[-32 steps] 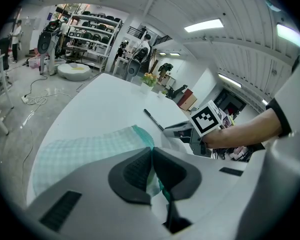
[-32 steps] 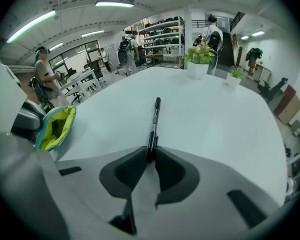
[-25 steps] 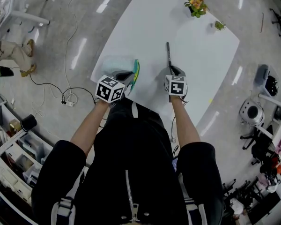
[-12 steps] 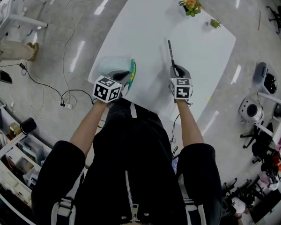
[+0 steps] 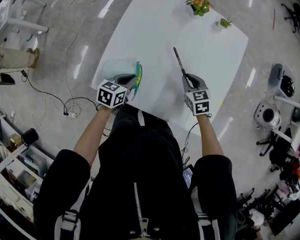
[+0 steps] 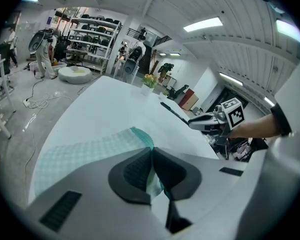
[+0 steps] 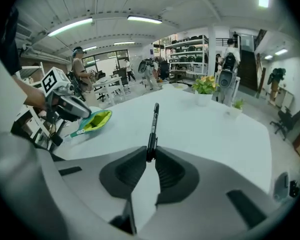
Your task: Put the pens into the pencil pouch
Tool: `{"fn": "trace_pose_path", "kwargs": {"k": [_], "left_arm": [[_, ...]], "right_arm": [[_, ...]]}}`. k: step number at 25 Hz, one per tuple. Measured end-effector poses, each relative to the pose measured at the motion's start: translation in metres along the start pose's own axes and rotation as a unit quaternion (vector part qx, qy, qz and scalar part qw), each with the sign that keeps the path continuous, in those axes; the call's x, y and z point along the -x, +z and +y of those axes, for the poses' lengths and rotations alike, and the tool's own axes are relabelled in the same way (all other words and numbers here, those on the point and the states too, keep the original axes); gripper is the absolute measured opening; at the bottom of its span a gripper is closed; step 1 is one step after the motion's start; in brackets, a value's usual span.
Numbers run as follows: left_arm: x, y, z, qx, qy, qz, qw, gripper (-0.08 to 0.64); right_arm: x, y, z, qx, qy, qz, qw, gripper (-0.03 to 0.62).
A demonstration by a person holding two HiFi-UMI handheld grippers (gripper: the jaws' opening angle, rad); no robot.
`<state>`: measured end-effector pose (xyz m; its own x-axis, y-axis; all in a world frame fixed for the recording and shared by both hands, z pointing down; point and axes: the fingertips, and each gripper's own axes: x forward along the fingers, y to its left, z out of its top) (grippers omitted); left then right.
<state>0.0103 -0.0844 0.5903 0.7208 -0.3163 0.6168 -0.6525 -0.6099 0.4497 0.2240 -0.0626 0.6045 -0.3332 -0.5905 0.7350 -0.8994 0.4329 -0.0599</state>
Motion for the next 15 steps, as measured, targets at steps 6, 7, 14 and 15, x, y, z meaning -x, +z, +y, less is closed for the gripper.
{"fn": "trace_pose_path", "kwargs": {"k": [6, 7, 14, 15], "left_arm": [[-0.001, 0.001, -0.001, 0.001, 0.002, 0.001, 1.0, 0.035], [-0.001, 0.001, -0.001, 0.001, 0.002, 0.001, 1.0, 0.035], [-0.002, 0.001, 0.001, 0.002, 0.004, -0.001, 1.0, 0.035], [-0.002, 0.002, 0.001, 0.003, 0.004, -0.001, 1.0, 0.035]], "right_arm": [[0.009, -0.003, 0.032, 0.059, 0.068, 0.02, 0.996, 0.063], [0.009, -0.004, 0.037, 0.068, 0.078, 0.022, 0.994, 0.063], [0.008, -0.007, 0.073, 0.129, 0.138, 0.037, 0.981, 0.063], [0.008, -0.008, 0.078, 0.137, 0.147, 0.039, 0.979, 0.063]]}}
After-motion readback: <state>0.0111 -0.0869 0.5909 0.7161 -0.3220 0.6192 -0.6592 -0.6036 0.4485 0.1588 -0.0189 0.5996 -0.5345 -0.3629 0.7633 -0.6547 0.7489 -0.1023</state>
